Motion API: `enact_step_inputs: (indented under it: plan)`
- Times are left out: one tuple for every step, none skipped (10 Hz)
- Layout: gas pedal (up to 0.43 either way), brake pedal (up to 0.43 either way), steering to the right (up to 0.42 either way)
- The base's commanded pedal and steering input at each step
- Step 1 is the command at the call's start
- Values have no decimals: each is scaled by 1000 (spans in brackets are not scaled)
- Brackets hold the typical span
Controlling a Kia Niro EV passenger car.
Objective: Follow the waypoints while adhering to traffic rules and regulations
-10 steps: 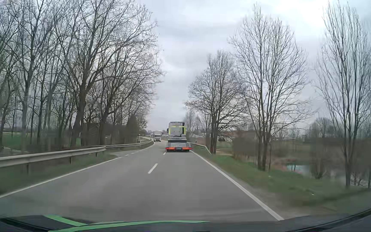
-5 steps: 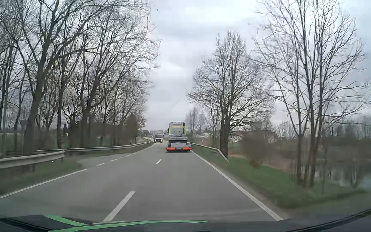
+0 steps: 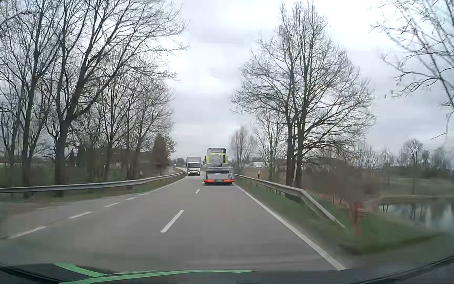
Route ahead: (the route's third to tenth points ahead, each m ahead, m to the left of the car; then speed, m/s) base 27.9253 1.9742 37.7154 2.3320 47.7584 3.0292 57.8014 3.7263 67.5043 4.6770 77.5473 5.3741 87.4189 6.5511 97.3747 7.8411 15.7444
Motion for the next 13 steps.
enact_step_inputs:
  plan:
    - [157,0,-5]
    - [157,0,-5]
    - [157,0,-5]
    - [157,0,-5]
    - [157,0,-5]
    - [157,0,-5]
    - [157,0,-6]
    - [157,0,-6]
    - [157,0,-6]
    - [157,0,-6]
    - [157,0,-6]
    - [157,0,-6]
    - [157,0,-7]
